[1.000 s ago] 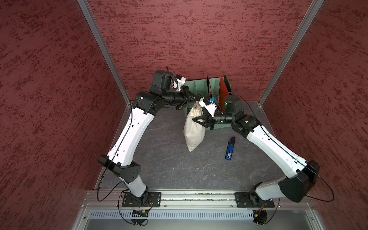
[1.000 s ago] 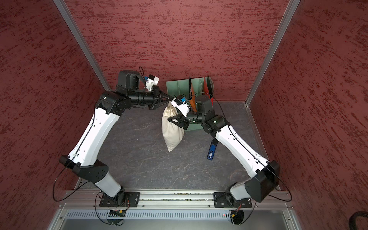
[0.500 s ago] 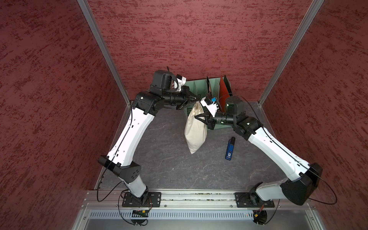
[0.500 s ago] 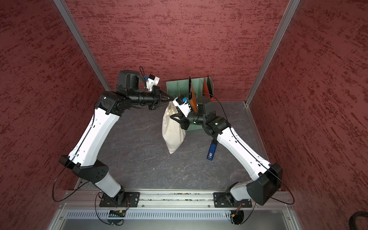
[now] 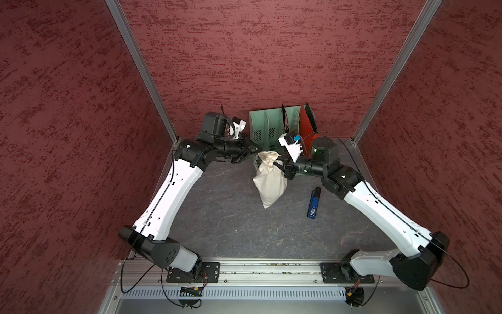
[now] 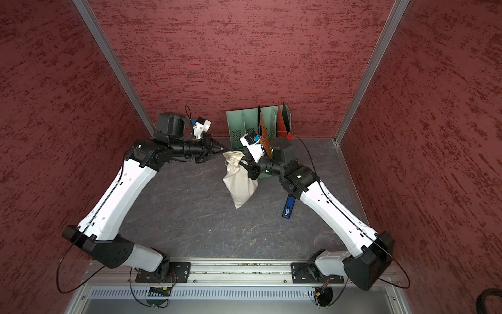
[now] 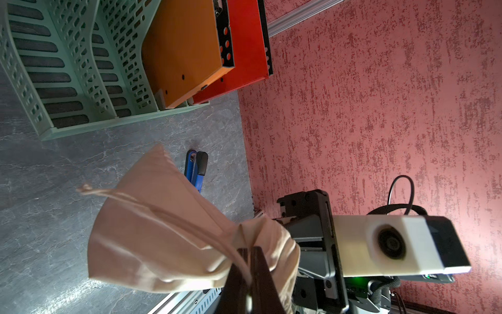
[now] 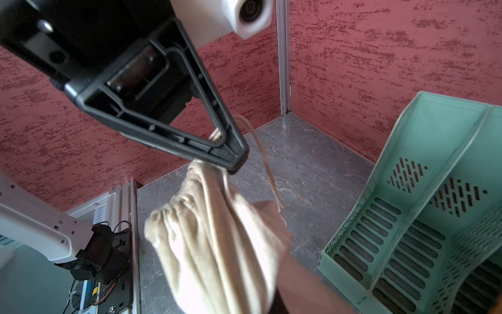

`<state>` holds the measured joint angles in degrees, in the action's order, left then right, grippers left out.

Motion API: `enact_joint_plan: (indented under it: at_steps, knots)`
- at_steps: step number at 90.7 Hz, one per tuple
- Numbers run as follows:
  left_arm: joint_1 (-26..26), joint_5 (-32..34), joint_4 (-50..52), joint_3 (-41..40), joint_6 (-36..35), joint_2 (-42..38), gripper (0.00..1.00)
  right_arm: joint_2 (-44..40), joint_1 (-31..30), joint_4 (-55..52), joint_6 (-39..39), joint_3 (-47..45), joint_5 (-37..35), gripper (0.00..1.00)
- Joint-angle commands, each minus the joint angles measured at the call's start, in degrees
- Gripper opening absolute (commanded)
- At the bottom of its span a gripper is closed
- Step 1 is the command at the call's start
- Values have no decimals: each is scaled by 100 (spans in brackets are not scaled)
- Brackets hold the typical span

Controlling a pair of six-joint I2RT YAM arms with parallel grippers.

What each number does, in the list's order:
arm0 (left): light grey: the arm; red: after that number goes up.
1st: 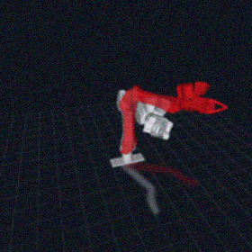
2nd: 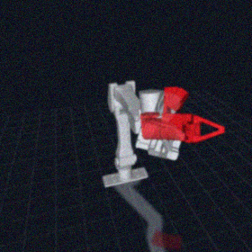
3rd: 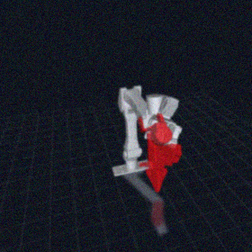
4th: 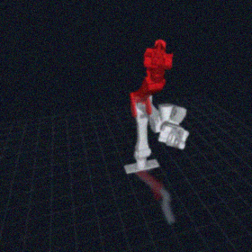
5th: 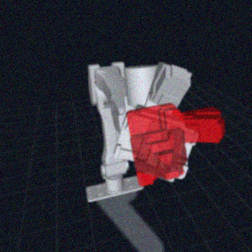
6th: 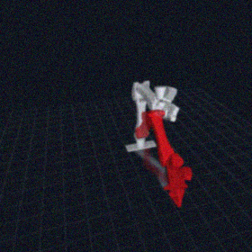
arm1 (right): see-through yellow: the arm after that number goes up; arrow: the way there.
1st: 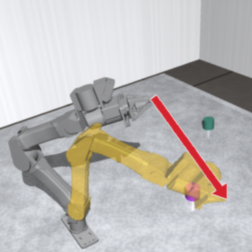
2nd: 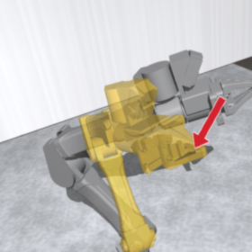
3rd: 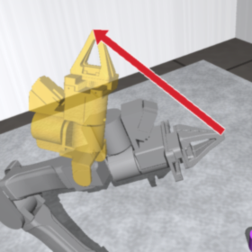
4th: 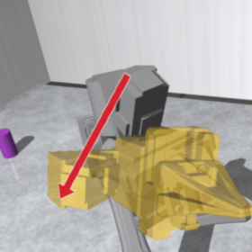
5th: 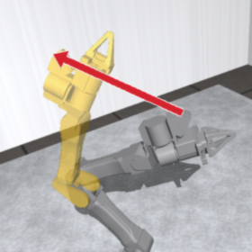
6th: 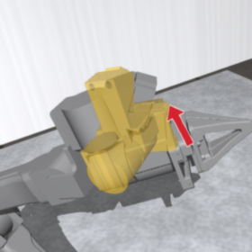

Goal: Close the soil bag
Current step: Pick up the soil bag from the center of the board, then place the soil bag at the center of the board.

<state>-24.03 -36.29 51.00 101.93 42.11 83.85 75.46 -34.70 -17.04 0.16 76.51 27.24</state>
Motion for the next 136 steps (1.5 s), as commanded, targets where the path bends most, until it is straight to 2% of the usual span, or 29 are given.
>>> enact_joint_plan:
  at_steps: [1,15,20,29,31,33,35,36,37,40,68,89,100,109,122,136]
  knots:
    - [292,576,-88,-369,-439,-250,0,-505,99,480,310,88,-145,0]
    - [294,530,-263,-743,-487,-288,1,-604,97,472,428,139,-130,0]
    - [293,521,-398,-824,-472,-333,11,-625,95,432,436,153,-132,0]
    - [303,589,-632,-931,-498,-472,24,-668,95,348,442,154,-148,0]
    - [303,617,-659,-936,-521,-494,30,-676,95,332,441,154,-149,0]
    - [303,639,-685,-942,-546,-517,42,-678,95,322,447,154,-149,0]
    - [303,658,-705,-950,-574,-543,65,-681,95,317,449,149,-149,0]
    - [307,667,-719,-953,-604,-557,83,-686,95,316,449,147,-154,0]
    - [309,676,-730,-954,-623,-569,91,-688,95,311,445,150,-160,0]
    - [315,696,-740,-964,-683,-597,99,-695,95,307,454,139,-175,0]
    - [531,769,-983,-1298,-621,-863,100,-721,95,343,566,136,-495,0]
    - [1066,487,-891,-1473,197,-873,100,-978,95,524,545,-26,-1398,0]
    - [1231,401,-794,-1462,174,-858,100,-1093,95,519,629,-78,-2198,0]
    - [1247,779,-746,-1459,170,-911,100,-1101,95,395,591,-91,-2648,0]
    - [1212,1768,-914,-1726,279,-1199,100,-1114,90,201,552,-82,-3251,0]
    - [1164,2416,-969,-1912,-258,-1455,100,-1125,95,-6,628,57,-3922,0]
